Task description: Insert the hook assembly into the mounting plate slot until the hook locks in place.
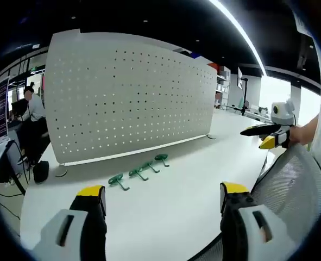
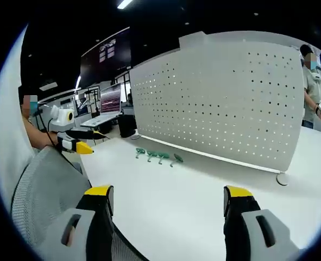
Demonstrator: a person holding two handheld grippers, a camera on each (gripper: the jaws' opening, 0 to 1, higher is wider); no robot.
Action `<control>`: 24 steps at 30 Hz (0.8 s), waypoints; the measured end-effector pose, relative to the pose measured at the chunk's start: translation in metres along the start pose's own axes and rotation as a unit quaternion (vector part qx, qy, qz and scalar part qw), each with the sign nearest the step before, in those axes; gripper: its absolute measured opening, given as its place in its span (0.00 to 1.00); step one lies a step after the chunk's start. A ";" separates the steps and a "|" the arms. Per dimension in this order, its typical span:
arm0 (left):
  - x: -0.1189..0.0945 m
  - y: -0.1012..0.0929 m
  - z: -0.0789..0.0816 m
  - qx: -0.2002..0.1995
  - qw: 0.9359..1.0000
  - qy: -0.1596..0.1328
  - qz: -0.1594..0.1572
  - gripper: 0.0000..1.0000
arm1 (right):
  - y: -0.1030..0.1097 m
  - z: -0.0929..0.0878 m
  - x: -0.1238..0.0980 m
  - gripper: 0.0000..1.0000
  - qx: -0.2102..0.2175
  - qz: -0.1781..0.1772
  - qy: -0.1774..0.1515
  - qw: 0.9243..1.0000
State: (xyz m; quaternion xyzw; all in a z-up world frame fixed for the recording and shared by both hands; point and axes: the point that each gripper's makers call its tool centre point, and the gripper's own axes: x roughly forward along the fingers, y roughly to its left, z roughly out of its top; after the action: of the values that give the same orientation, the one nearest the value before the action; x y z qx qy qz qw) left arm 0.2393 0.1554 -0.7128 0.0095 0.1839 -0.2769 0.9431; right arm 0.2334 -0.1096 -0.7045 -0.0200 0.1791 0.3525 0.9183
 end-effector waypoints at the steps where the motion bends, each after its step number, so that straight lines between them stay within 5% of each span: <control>1: 0.000 0.000 0.000 0.000 1.000 0.000 0.001 0.89 | 0.000 0.000 0.000 0.80 0.000 0.000 0.000 1.000; 24: 0.001 0.000 -0.001 0.005 1.000 0.007 0.002 0.86 | 0.000 0.001 0.000 0.76 0.001 0.001 0.001 1.000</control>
State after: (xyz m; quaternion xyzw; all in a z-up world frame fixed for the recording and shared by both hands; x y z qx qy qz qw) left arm 0.2394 0.1553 -0.7142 0.0163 0.1889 -0.2759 0.9423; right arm 0.2332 -0.1094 -0.7036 -0.0194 0.1805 0.3532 0.9177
